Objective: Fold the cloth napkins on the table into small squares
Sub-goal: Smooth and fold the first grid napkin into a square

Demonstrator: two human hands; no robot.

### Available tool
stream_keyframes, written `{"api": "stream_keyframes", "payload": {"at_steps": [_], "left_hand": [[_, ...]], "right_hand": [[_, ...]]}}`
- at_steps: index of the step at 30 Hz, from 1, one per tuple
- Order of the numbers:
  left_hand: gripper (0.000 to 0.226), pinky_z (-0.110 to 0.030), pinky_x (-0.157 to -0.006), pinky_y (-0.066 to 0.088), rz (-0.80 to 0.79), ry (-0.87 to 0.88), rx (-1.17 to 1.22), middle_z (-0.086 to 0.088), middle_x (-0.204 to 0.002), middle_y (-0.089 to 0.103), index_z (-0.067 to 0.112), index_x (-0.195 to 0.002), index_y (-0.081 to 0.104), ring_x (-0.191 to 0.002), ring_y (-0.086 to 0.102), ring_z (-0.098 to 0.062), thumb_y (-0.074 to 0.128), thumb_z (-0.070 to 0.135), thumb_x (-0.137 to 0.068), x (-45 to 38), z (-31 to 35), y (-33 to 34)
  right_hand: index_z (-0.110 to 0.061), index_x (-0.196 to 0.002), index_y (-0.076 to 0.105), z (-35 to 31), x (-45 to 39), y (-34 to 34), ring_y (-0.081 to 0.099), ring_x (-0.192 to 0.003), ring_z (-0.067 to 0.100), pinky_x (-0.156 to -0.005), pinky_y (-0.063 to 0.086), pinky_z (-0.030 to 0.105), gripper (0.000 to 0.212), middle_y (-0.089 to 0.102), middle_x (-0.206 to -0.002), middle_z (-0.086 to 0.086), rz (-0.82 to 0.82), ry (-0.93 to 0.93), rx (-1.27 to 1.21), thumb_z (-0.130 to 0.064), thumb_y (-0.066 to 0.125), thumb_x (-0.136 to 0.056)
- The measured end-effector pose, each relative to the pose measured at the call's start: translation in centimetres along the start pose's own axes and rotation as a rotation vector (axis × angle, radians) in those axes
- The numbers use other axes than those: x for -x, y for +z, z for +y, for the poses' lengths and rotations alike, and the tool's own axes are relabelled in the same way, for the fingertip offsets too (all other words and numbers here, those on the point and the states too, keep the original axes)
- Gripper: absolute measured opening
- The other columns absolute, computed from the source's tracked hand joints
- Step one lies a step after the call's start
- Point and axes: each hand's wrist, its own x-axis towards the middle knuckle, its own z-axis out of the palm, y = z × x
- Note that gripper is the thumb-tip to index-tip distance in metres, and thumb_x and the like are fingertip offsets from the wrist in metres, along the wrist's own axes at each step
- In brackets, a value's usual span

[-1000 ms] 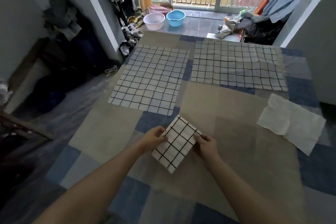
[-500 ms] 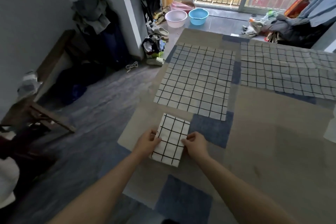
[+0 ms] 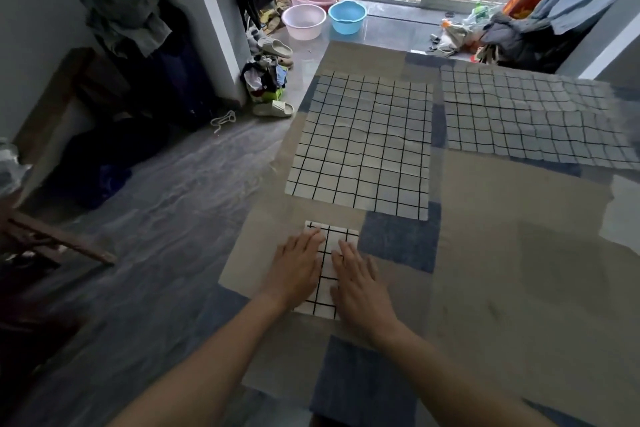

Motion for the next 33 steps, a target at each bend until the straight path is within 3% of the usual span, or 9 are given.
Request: {"api": "stream_keyframes", "payload": {"at_steps": [3, 7, 11, 16, 20, 24, 29, 31, 33], "left_hand": [[0.056, -0.044, -0.117, 0.017, -0.095, -0.048, -0.019, -0.003, -0.158, 0.02, 0.021, -0.146, 0.026, -0.145, 0.017, -0.022, 0.031, 0.038, -0.093, -1.4, 0.6, 1.1], [0.057, -0.046, -0.118, -0.001, -0.193, -0.295, 0.069, -0.007, -0.163, -0.004, 0.02, -0.154, 0.01, -0.149, -0.005, -0.025, 0.023, 0.036, -0.1, -2.4, 1.1, 2.2], [0.075, -0.053, -0.115, -0.01, -0.281, -0.159, -0.042, 0.0, -0.162, -0.016, 0.024, -0.154, -0.006, -0.147, -0.019, -0.02, -0.009, 0.052, -0.084, -2.4, 0.4, 2.3], [0.08, -0.052, -0.113, -0.017, -0.282, -0.139, -0.142, -0.002, -0.161, -0.019, 0.026, -0.154, -0.007, -0.146, -0.022, -0.023, -0.014, 0.054, -0.079, -2.6, 0.2, 1.9], [0.083, -0.05, -0.112, -0.02, -0.327, -0.205, -0.14, -0.001, -0.159, -0.025, 0.026, -0.151, -0.018, -0.145, -0.025, -0.022, -0.019, 0.055, -0.074, -2.5, 0.3, 2.2], [0.082, -0.049, -0.113, -0.019, -0.299, -0.234, -0.142, -0.002, -0.159, -0.025, 0.026, -0.152, -0.015, -0.145, -0.025, -0.021, -0.017, 0.055, -0.076, -2.5, 0.6, 2.0], [0.064, -0.051, -0.116, -0.01, -0.077, -0.066, -0.083, 0.0, -0.162, -0.015, 0.027, -0.154, -0.002, -0.148, -0.014, -0.02, 0.013, 0.045, -0.095, -2.8, 3.4, 1.5], [0.065, -0.048, -0.117, -0.007, -0.065, 0.031, -0.078, 0.0, -0.163, -0.012, 0.024, -0.155, -0.001, -0.149, -0.011, -0.018, 0.021, 0.042, -0.097, -3.6, 6.0, 2.1], [0.065, -0.046, -0.116, -0.002, -0.121, 0.107, -0.078, -0.001, -0.163, -0.002, 0.021, -0.155, 0.012, -0.149, -0.004, -0.018, 0.027, 0.043, -0.095, -4.9, 9.2, 2.8]], "right_hand": [[-0.013, -0.151, 0.025, -0.2, 1.0, 1.4, 0.016, -0.147, 0.021, -0.117, 0.013, 0.049, 0.063, 0.015, -0.16, 0.005, -0.075, 0.073, 0.012, -0.043, 0.035, -0.096], [-0.014, -0.149, 0.028, -0.9, 1.2, 1.3, 0.024, -0.145, 0.022, -0.114, 0.026, 0.048, 0.064, 0.025, -0.158, 0.007, -0.073, 0.109, 0.017, -0.045, 0.038, -0.094], [-0.014, -0.147, 0.035, -1.3, 1.7, 1.2, 0.027, -0.144, 0.022, -0.112, 0.023, 0.049, 0.065, 0.03, -0.156, 0.007, -0.102, 0.143, 0.028, -0.048, 0.041, -0.092], [-0.015, -0.149, 0.031, -1.3, 1.9, 0.9, 0.023, -0.145, 0.021, -0.109, 0.016, 0.047, 0.067, 0.026, -0.158, 0.006, -0.131, 0.135, 0.035, -0.048, 0.041, -0.092], [-0.024, -0.152, 0.025, 0.4, 3.6, 0.4, 0.023, -0.146, 0.022, -0.109, 0.013, 0.049, 0.065, 0.018, -0.159, 0.005, -0.172, -0.011, 0.06, -0.047, 0.041, -0.093], [-0.03, -0.151, 0.027, 4.5, 5.6, -1.4, 0.025, -0.144, 0.018, -0.108, 0.015, 0.047, 0.063, 0.027, -0.157, 0.002, -0.235, -0.124, 0.126, -0.051, 0.04, -0.093], [-0.022, -0.142, 0.042, 12.6, 8.1, -4.0, 0.046, -0.13, 0.023, -0.105, 0.022, 0.046, 0.06, 0.038, -0.149, 0.007, -0.211, 0.196, 0.119, -0.047, 0.041, -0.089], [-0.02, -0.138, 0.043, 15.5, 9.4, -5.5, 0.056, -0.119, 0.028, -0.101, 0.031, 0.048, 0.058, 0.046, -0.142, 0.011, -0.219, 0.328, 0.088, -0.045, 0.039, -0.087], [-0.018, -0.14, 0.037, 18.4, 10.8, -7.3, 0.053, -0.123, 0.033, -0.103, 0.036, 0.048, 0.058, 0.04, -0.147, 0.015, -0.194, 0.432, 0.073, -0.045, 0.032, -0.089]]}}
